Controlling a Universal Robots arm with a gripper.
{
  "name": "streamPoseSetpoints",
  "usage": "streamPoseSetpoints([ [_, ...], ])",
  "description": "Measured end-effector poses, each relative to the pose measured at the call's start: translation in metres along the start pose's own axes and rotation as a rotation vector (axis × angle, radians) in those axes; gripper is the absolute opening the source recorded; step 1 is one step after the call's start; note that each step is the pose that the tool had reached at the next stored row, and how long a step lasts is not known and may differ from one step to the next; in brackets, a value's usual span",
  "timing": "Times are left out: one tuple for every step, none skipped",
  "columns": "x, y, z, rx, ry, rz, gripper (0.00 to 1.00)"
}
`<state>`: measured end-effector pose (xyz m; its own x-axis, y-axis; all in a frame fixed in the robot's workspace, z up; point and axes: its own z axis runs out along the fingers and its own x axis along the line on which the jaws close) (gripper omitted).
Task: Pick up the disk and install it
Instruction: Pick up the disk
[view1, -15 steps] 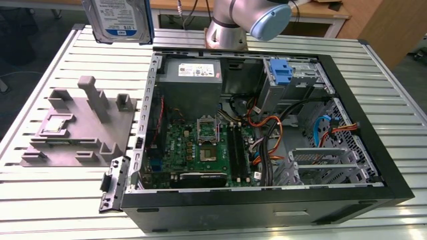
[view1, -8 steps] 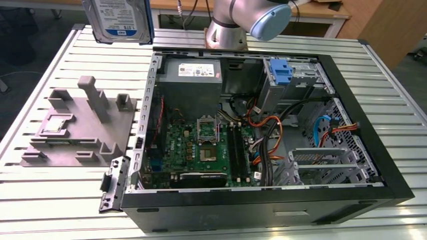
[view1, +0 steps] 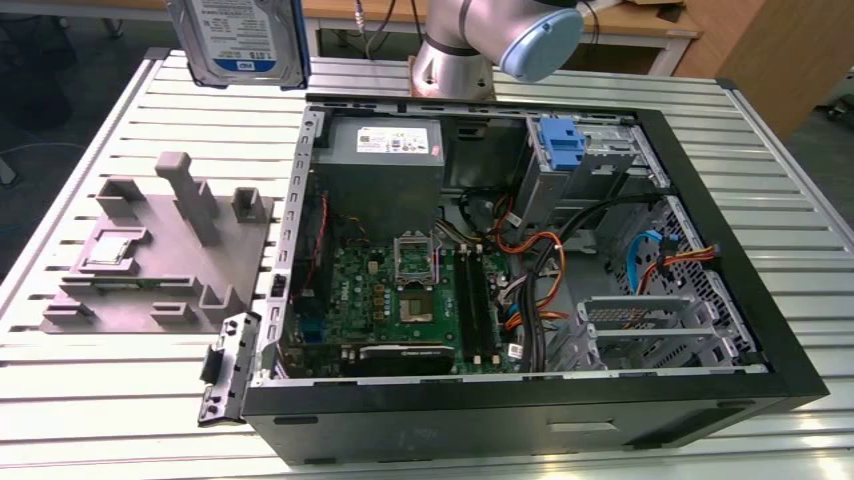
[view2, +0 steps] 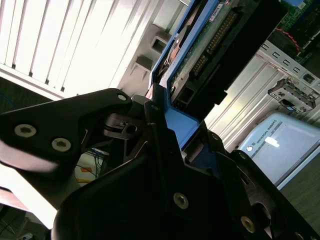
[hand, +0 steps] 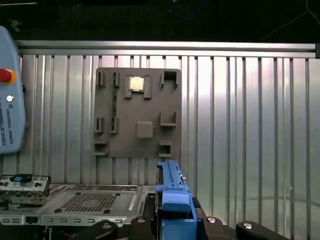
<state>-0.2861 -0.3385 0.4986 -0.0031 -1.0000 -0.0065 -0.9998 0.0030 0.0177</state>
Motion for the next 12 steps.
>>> streamPoseSetpoints([
  [0.0,-0.001,0.0,0.0,0.0,0.0,0.36],
  [0.0,-0.0023,-0.0001,0.0,0.0,0.0,0.36],
  [0.0,-0.004,-0.0001,0.0,0.0,0.0,0.36],
  [0.0,-0.0055,-0.0001,-0.0001,-0.0001,0.0,0.36],
  [0.0,-0.007,-0.0001,0.0,0.0,0.0,0.36],
  [0.0,-0.0082,-0.0001,0.0,0.0,0.0,0.36],
  [0.0,-0.0088,-0.0002,0.0,0.0,0.0,0.36],
  [0.0,-0.009,-0.0002,-0.0001,0.0,0.0,0.36],
  [0.0002,-0.0092,-0.0001,0.0,0.0,0.0,0.36],
  [0.0009,-0.0092,0.0001,0.0001,0.0,0.0,0.36],
  [0.0019,-0.0093,0.0002,0.0,0.0,0.0,0.36],
  [0.0034,-0.0092,0.0004,0.0002,-0.0001,0.0,0.36],
])
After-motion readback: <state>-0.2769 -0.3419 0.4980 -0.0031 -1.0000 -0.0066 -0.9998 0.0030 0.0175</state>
